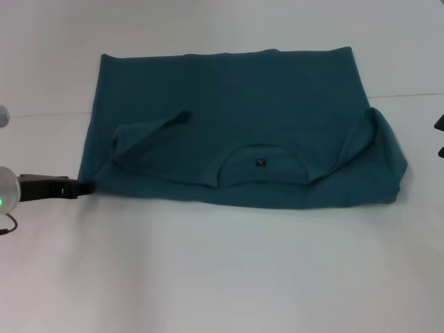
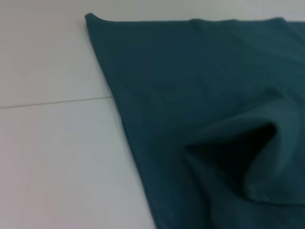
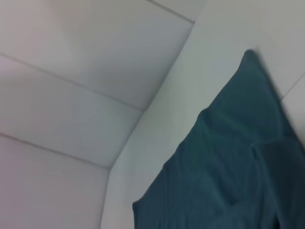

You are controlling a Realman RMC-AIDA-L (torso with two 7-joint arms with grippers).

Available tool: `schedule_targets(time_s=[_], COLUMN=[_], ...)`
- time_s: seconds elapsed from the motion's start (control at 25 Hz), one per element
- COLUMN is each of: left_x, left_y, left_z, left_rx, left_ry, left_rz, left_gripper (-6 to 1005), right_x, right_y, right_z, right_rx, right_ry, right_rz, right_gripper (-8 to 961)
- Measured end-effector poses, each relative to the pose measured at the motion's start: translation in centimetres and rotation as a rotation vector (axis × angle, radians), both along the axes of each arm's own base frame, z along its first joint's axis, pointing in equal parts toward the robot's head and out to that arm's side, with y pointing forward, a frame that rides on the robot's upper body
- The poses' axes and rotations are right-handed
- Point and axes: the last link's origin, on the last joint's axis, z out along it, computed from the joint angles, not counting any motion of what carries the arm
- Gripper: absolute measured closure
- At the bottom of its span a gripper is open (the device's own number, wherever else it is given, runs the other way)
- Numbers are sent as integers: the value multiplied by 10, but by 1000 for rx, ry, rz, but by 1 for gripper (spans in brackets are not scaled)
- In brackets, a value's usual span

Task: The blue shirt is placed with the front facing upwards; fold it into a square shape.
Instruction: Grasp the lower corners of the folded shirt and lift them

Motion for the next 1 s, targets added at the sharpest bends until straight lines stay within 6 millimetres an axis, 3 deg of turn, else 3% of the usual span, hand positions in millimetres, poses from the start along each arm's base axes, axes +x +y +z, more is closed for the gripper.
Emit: schedule_targets(time_s=[0.32,1.0], left_x=[7,17], left_y=[2,14], left_z=[-5,-35], left_rx=[-5,-74], left_ry=[-10,77], left_rz=[-12,-85], left_gripper=[417,448], right_x=[-2,-2], right_y=[3,1], right_z=[-3,-6], right_rx=[-16,-24], right_ry=[-14,-16], right_rz=[6,9], right_gripper=[145,142])
